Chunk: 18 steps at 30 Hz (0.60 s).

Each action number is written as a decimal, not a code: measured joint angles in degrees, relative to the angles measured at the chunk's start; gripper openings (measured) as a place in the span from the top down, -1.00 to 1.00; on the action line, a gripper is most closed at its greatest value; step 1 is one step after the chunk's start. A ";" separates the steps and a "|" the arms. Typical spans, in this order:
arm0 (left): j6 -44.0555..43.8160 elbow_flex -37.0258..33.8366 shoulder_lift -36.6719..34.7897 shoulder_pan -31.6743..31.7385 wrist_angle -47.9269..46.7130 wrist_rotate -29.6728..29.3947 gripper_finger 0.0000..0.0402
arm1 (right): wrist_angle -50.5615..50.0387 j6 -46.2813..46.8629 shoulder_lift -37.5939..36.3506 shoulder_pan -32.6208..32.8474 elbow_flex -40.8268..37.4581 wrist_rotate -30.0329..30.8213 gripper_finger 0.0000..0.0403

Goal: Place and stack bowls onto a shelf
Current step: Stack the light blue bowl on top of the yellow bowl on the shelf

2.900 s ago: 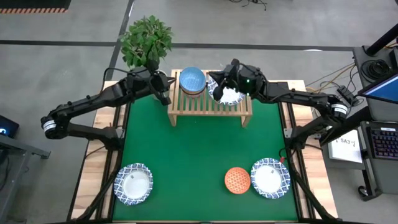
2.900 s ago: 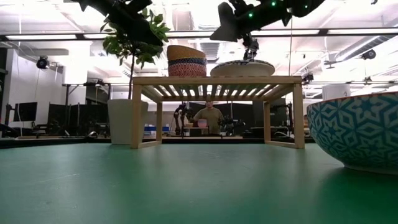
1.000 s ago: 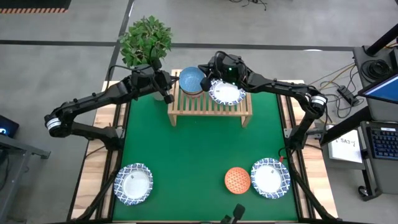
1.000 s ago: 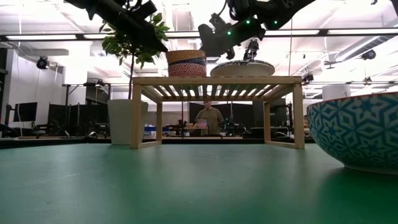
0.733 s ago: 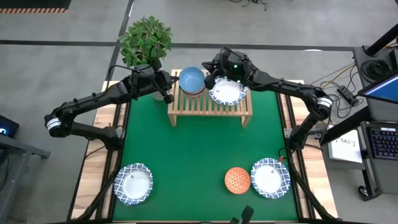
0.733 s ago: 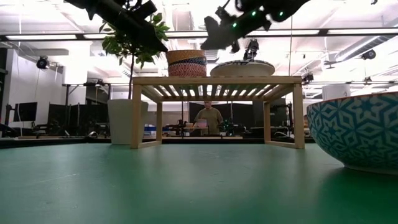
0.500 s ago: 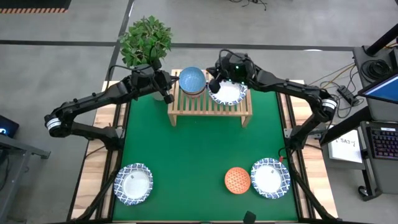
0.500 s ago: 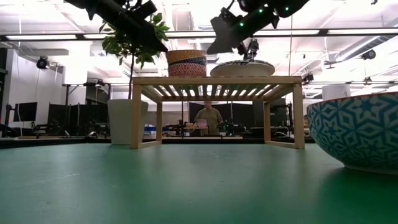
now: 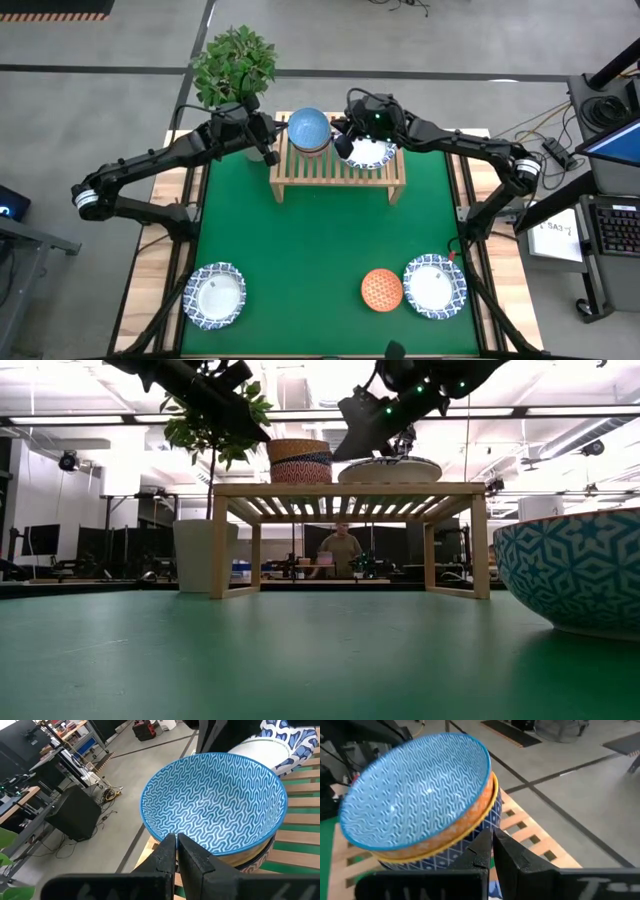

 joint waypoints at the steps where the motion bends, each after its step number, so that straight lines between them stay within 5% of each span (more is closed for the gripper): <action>1: 0.00 0.00 0.00 0.00 0.02 0.00 1.00 | -0.09 -0.12 0.01 0.05 -0.07 0.07 0.96; 18: -1.06 0.00 0.00 0.13 0.00 0.00 1.00 | -0.70 -0.11 -2.54 3.04 0.04 0.13 0.96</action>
